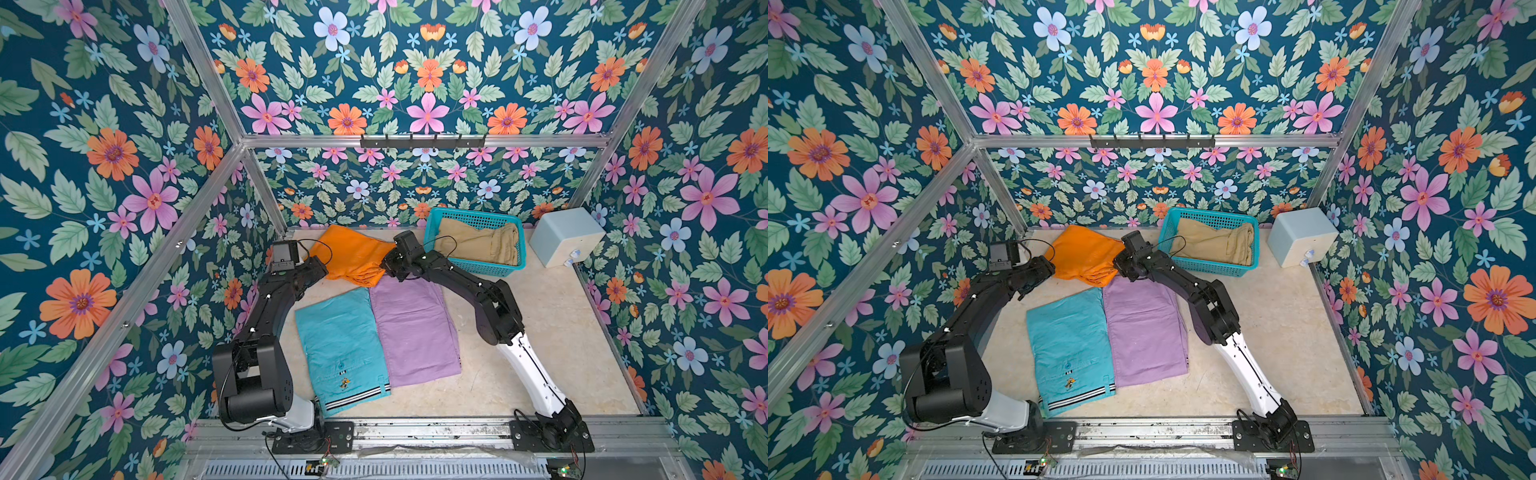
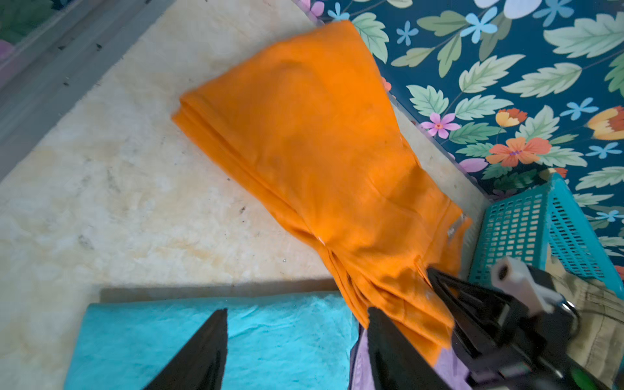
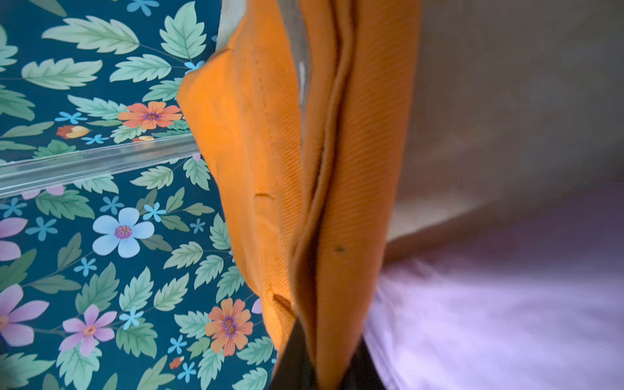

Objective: Put the folded long pants in the basket
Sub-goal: Pick up the long pant from the corner of the board.

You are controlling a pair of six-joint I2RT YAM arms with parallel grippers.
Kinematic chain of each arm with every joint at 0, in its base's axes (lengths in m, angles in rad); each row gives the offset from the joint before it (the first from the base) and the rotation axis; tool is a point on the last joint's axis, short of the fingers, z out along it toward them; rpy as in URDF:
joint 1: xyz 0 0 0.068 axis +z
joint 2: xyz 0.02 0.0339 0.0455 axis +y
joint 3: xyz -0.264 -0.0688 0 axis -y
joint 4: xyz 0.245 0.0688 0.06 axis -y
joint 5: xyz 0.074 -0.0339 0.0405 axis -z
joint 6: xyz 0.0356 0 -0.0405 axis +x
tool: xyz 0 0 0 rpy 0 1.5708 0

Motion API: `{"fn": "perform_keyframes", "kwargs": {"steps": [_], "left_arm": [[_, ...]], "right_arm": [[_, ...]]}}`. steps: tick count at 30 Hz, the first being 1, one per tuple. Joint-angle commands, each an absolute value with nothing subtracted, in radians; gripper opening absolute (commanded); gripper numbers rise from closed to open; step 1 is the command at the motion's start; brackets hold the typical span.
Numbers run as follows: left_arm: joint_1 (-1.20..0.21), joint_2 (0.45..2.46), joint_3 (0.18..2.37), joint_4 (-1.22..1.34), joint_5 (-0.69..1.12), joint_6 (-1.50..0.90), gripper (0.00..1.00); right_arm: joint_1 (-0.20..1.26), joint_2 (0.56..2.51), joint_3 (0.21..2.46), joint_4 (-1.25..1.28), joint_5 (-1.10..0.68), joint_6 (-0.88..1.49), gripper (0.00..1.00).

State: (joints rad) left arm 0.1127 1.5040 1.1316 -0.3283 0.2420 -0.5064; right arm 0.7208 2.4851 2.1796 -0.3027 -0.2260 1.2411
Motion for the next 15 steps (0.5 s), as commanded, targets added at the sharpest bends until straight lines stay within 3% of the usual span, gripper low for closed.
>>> {"fn": "perform_keyframes", "kwargs": {"steps": [1, 9, 15], "left_arm": [[0.122, 1.53, 1.157, -0.375, 0.259, -0.454, 0.7], [0.145, 1.703, 1.266, -0.402, 0.245, -0.345, 0.7], [0.174, 1.924, 1.373, -0.312, 0.573, -0.338, 0.67]], "right_arm": [[0.721, 2.186, 2.047, -0.301, -0.225, 1.132, 0.0], [0.683, 2.061, 1.653, -0.178, -0.224, 1.059, 0.0], [0.681, 2.093, 1.601, -0.152, -0.253, 1.043, 0.0]]}}
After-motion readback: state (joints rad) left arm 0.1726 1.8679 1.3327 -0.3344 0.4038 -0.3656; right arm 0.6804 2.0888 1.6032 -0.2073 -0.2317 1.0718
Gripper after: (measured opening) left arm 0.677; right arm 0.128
